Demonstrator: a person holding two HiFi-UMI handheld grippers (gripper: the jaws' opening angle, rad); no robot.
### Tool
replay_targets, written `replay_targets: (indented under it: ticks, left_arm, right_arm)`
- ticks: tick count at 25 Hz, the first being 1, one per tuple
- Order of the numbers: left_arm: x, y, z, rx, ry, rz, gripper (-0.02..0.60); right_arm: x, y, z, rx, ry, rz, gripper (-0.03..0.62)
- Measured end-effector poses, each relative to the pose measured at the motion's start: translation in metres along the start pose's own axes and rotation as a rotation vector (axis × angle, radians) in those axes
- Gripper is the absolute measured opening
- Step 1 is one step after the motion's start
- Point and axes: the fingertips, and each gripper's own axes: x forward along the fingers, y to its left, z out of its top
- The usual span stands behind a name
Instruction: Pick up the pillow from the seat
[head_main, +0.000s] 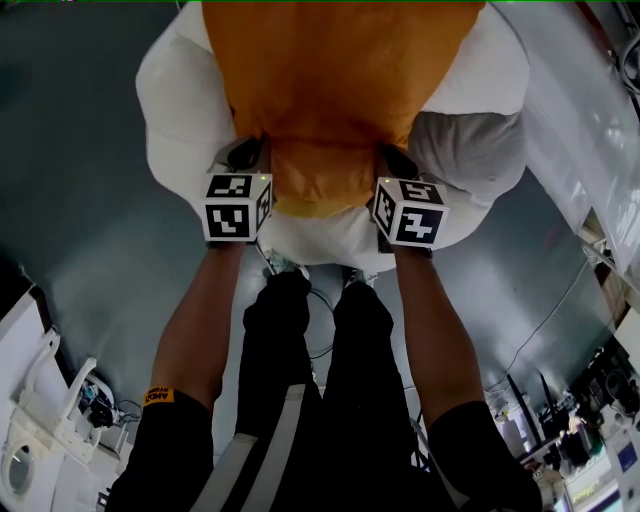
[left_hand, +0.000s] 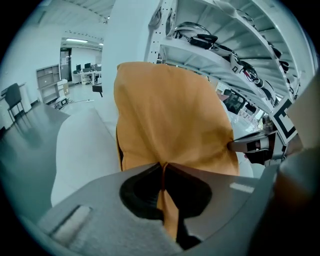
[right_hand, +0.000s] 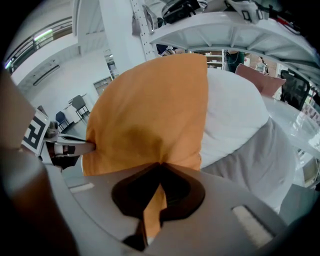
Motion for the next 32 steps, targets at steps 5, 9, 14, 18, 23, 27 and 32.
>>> replay_targets:
  ticks: [5,9,14,18,23,27,32]
  left_arm:
    - [-0.047,-0.003,0.015,-0.021,-0.022,-0.004,0.003]
    - [-0.08,-0.02,0.031,-0.046,-0.037,-0.011,0.004]
    - [-0.12,-0.037,0.049,-0.063,-0.046,-0.019,0.003]
    - [-0.159,-0.046,0.058,-0.074,-0.046,-0.026,0.004]
    - [-0.209,-0.064,0.065,-0.079,-0.058,-0.056,0.004]
    - [-0.252,-0.074,0.077,-0.087,-0.085,-0.074,0.005]
    - [-0.297,-0.079,0.101,-0.071,-0.111,-0.079,0.005]
  right_arm:
    - [-0.037,0.021,0.017,0.002,-0.009,-0.007,0.009]
    - [-0.073,0.024,0.03,0.0,-0.017,-0.009,0.009]
    - [-0.115,0.032,0.04,-0.011,-0.01,-0.008,0.009]
    - [-0.153,0.047,0.042,-0.002,-0.008,-0.009,0.009]
    - [-0.206,0.061,0.047,0.017,-0.021,-0.022,0.008]
    - [-0.25,0.076,0.06,0.014,-0.055,-0.031,0.008]
    - [-0.294,0.095,0.083,0.021,-0.103,-0.033,0.009]
